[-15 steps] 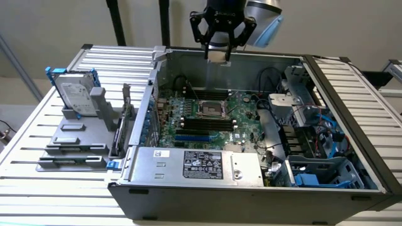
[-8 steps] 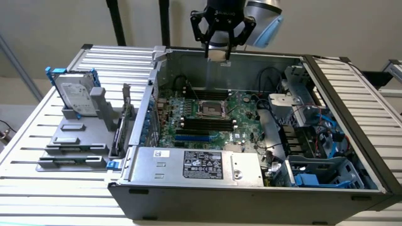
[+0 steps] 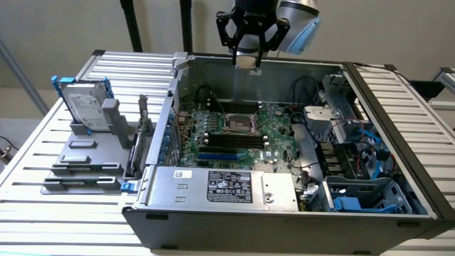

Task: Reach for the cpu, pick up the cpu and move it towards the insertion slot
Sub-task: 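Pick up the cpu and move it towards the insertion slot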

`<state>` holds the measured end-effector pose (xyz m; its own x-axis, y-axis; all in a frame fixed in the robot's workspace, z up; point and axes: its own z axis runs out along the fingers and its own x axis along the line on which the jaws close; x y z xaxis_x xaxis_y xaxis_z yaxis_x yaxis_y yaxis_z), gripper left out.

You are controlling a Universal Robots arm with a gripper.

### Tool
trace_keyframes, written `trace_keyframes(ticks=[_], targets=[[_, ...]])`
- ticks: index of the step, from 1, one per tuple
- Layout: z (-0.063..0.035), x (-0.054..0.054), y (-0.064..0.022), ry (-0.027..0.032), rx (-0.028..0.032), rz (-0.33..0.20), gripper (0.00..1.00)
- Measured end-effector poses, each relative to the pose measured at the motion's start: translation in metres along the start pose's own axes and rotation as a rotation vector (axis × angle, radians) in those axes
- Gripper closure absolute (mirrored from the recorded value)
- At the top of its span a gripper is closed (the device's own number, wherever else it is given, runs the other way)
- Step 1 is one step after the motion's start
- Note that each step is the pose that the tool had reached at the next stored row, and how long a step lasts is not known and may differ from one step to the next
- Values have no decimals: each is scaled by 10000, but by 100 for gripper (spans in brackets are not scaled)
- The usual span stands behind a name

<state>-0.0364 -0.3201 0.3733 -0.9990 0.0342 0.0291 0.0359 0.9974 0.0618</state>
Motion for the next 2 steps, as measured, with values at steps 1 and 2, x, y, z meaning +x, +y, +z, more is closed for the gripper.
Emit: trace_keyframes(ticks=[1,2], targets=[[0,0,0,0,0,0,45],[0,0,0,0,0,0,45]])
